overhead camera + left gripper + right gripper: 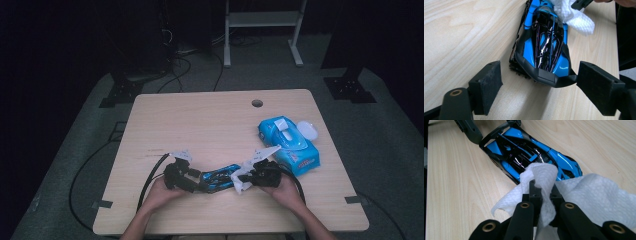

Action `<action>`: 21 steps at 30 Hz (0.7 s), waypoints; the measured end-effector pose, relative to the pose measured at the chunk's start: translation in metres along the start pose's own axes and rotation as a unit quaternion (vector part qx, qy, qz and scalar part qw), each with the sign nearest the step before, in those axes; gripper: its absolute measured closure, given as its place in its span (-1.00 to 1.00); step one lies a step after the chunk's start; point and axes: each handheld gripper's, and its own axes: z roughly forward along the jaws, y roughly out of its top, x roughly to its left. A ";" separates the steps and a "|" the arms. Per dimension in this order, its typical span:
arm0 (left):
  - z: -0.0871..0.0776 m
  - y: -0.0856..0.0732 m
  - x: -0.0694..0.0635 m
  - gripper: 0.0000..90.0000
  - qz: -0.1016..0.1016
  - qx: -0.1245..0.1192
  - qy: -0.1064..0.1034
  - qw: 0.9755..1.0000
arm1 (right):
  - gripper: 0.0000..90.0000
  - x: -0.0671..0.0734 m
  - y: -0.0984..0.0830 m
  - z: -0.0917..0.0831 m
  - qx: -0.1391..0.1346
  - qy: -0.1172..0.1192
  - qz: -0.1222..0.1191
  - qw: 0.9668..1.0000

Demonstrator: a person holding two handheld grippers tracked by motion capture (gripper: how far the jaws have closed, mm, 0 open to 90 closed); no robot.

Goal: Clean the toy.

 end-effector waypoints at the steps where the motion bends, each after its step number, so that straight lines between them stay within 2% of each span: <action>1: 0.000 0.000 0.001 -0.51 0.000 -0.001 -0.001 1.000 | 0.89 0.000 -0.001 0.000 -0.001 0.000 0.001 1.000; 4: 0.001 0.001 0.001 -0.46 -0.006 0.001 -0.002 1.000 | 0.89 0.000 -0.002 0.000 -0.001 0.001 0.002 1.000; 6: 0.001 0.002 0.002 -0.32 -0.021 -0.001 -0.013 1.000 | 0.89 0.000 -0.001 0.000 0.000 0.002 0.002 1.000; 9: 0.002 0.004 0.001 -0.25 -0.026 0.001 -0.005 1.000 | 0.89 0.000 -0.001 0.000 0.001 0.001 0.001 1.000; 10: 0.001 0.004 0.000 -0.23 -0.030 0.002 0.004 1.000 | 0.89 0.000 -0.001 0.000 0.001 0.001 0.001 1.000; 11: 0.002 0.004 0.000 -0.08 -0.028 0.001 0.014 0.999 | 0.89 0.000 -0.001 0.000 0.000 0.001 0.000 1.000; 12: 0.004 0.004 -0.001 -0.04 -0.030 0.005 0.018 0.999 | 0.89 0.000 -0.001 0.000 0.000 0.001 0.000 1.000; 16: 0.005 0.007 -0.006 -0.03 -0.023 0.012 0.033 0.999 | 0.89 0.000 -0.001 0.000 0.001 0.000 -0.004 1.000; 19: 0.004 0.009 -0.005 -0.04 -0.040 0.022 0.035 0.998 | 0.89 0.002 0.000 0.001 0.002 -0.002 -0.008 1.000; 21: 0.004 0.011 -0.005 -0.16 -0.050 0.034 0.047 0.997 | 0.89 0.003 0.000 0.001 0.003 -0.004 -0.009 1.000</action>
